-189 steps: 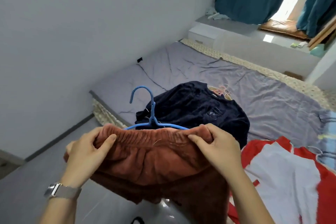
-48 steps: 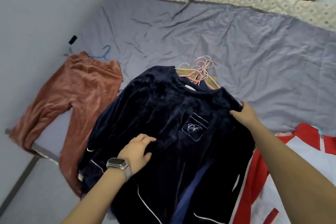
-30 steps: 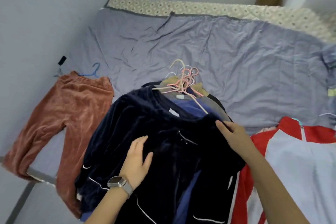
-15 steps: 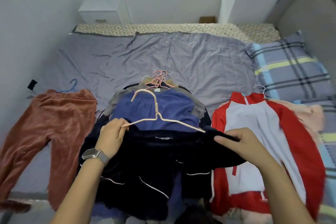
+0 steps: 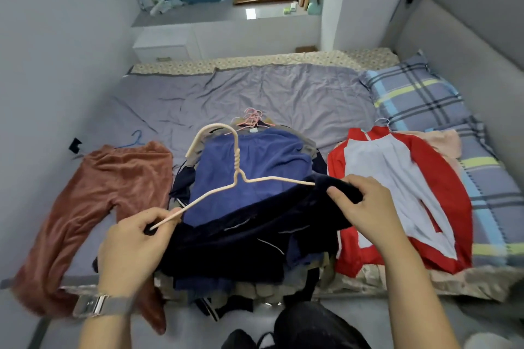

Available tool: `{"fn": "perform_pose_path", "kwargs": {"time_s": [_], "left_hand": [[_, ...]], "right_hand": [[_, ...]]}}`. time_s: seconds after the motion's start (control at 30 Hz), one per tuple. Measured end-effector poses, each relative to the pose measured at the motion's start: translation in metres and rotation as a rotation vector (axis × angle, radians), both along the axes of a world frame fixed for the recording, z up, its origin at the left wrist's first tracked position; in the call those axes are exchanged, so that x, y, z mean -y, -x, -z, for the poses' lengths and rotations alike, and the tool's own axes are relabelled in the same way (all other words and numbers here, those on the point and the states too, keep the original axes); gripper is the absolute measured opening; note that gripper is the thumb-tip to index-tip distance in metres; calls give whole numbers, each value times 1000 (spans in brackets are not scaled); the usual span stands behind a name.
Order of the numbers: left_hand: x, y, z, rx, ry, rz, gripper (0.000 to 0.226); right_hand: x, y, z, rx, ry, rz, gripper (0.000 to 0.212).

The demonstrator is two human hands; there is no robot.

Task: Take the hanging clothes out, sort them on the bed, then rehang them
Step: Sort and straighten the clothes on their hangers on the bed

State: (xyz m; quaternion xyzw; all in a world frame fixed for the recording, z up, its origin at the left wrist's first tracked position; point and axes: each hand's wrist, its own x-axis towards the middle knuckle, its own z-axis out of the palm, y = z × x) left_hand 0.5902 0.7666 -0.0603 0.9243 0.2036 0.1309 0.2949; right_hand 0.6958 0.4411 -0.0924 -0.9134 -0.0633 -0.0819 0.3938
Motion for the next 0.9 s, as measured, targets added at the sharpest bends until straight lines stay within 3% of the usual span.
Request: {"fn": "perform_pose_path", "kwargs": {"time_s": [0.07,0.17,0.27,0.37,0.57,0.67,0.8,0.9], "left_hand": [[5,13,-4,8,2,-4,12],[20,24,-8,23,36,19,3],[39,24,-10,50,53,64,27],[67,16,-15,61,41,104,24],[152,-4,-28,29,-10,164,27],[204,-10,-30,38,-4,188,27],[267,-11,-25,47,65,242,32],[296,-12,-9,46,149,292,36]], "right_hand": [[6,20,-7,-14,-10,18,22],[24,42,-17,-18,-16,54,22],[46,57,-26,-16,-32,137,17],[74,71,-33,11,-16,192,12],[159,89,-31,19,-19,307,23],[209,95,-39,51,-37,366,14],[271,91,-57,158,-4,387,36],[308,75,-58,169,49,364,35]]}}
